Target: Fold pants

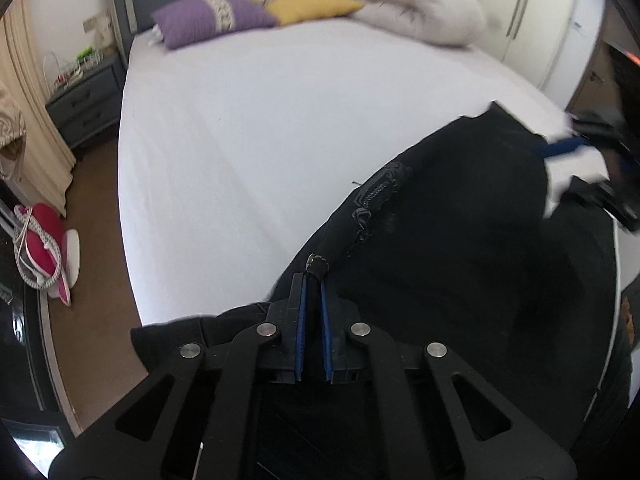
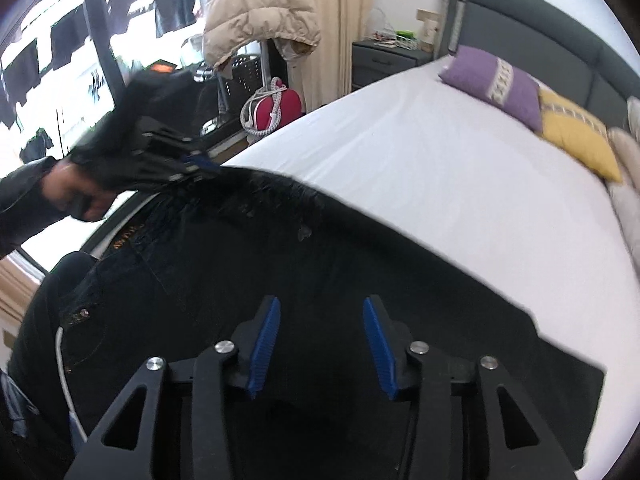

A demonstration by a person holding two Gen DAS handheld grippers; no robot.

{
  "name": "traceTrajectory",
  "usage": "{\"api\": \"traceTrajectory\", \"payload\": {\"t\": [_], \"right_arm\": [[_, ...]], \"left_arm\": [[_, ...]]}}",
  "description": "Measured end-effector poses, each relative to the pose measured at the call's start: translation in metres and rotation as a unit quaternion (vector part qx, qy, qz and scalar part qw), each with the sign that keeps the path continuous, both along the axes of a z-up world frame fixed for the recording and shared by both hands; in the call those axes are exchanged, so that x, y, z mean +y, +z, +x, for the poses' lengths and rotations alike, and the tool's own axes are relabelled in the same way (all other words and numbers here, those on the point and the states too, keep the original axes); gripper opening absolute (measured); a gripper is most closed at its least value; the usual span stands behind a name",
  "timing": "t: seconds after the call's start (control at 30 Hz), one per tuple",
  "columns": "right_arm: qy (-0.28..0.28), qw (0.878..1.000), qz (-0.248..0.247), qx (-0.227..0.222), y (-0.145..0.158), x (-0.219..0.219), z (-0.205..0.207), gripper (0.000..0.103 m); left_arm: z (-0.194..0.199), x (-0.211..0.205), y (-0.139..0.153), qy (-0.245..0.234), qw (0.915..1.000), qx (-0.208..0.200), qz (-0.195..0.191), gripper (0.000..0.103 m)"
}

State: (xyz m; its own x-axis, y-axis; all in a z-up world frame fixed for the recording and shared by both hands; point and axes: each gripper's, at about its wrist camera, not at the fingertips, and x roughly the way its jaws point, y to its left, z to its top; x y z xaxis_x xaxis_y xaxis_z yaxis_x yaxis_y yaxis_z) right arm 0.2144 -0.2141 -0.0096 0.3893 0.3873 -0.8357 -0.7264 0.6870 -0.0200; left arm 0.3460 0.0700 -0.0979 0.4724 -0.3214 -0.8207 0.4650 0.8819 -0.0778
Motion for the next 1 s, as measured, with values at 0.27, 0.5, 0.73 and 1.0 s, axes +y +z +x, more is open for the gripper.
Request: {"api": "traceTrajectory", "payload": {"t": [0.27, 0.5, 0.73, 1.0], "right_arm": [[0.068, 0.995, -0.060, -0.040, -0.004, 0.042, 0.013, 0.045], [0.070, 0.991, -0.113, -0.023, -0.033, 0.067, 0.038, 0.045], [0.062, 0.995, -0.076, -0.005, -0.031, 0.059, 0.035, 0.045], [0.048, 0.998, -0.032, 0.016, -0.031, 0.029, 0.022, 0.045]], "left_arm": [[-0.049, 0.019, 0.025, 0.007, 0.9975, -0.061, -0.036, 0.002], [-0.066, 0.016, 0.024, 0.023, 0.9984, -0.046, -0.024, 0.001], [0.029, 0.054, -0.010, 0.011, 0.9996, 0.024, 0.007, 0.032], [0.079, 0.051, -0.037, -0.071, 0.9927, 0.095, 0.019, 0.075]]}}
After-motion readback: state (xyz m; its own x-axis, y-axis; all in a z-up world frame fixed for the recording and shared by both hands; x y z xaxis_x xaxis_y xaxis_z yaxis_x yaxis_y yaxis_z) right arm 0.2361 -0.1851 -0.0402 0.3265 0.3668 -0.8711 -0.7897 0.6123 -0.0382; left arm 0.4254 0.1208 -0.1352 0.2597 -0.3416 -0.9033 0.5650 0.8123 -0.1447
